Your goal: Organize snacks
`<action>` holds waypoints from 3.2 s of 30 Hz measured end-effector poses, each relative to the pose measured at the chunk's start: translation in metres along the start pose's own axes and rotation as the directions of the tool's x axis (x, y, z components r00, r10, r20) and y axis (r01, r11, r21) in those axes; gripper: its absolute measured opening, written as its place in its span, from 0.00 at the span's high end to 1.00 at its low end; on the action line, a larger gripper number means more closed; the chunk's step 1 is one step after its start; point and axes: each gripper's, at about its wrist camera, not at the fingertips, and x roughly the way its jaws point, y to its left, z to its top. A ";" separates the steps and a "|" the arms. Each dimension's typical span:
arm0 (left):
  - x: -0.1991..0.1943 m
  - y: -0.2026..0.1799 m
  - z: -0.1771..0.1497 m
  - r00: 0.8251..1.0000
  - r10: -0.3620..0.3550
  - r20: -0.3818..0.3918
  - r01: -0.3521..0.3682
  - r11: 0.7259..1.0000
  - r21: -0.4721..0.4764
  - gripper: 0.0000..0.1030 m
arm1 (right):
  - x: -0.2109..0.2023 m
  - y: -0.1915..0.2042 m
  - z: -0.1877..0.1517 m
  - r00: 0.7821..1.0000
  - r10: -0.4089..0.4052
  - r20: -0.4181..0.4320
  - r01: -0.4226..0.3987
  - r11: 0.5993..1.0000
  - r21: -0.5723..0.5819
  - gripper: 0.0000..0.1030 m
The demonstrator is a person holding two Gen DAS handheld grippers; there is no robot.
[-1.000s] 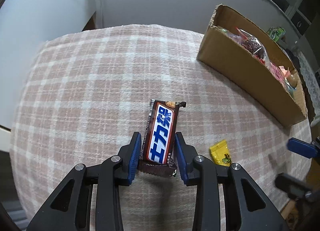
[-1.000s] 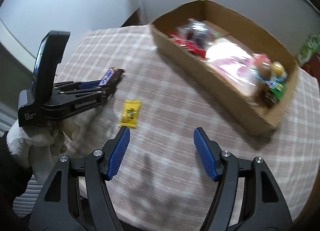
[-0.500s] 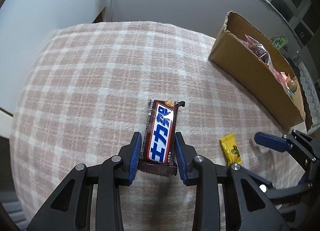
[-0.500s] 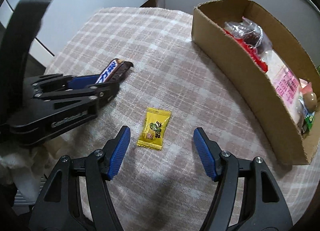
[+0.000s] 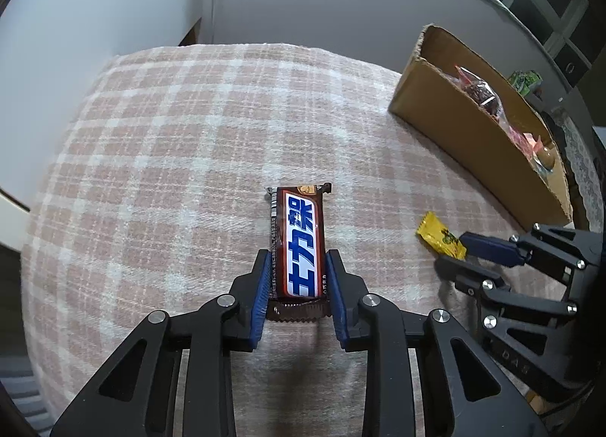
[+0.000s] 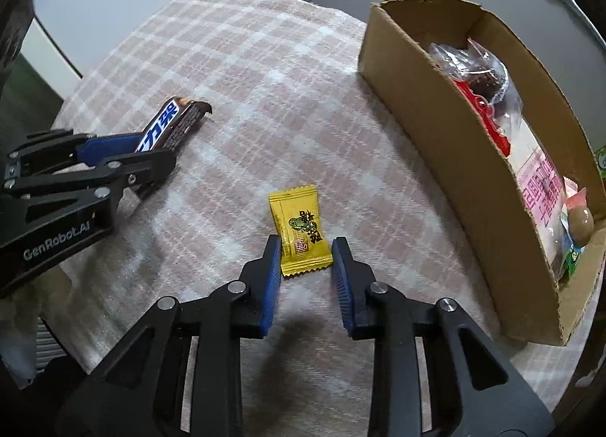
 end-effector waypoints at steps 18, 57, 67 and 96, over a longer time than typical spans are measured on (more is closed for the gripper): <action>-0.028 -0.021 0.024 0.994 -0.070 0.080 0.070 0.998 -0.001 0.74 | -0.049 -0.025 0.000 0.993 0.065 0.094 -0.073 0.994 0.085 0.73; -0.027 -0.163 0.132 0.963 -0.233 0.131 0.202 0.955 0.217 0.56 | -0.122 -0.178 -0.006 0.961 -0.158 0.227 0.077 0.941 0.329 0.39; -0.043 -0.164 0.126 0.964 -0.217 0.155 0.178 0.956 0.235 0.56 | -0.130 -0.181 -0.014 0.959 -0.152 0.239 0.062 0.936 0.348 0.39; -0.093 -0.159 0.077 0.963 -0.178 0.200 0.127 0.961 0.244 0.49 | -0.175 -0.155 -0.053 0.948 -0.207 0.242 0.099 0.914 0.393 0.33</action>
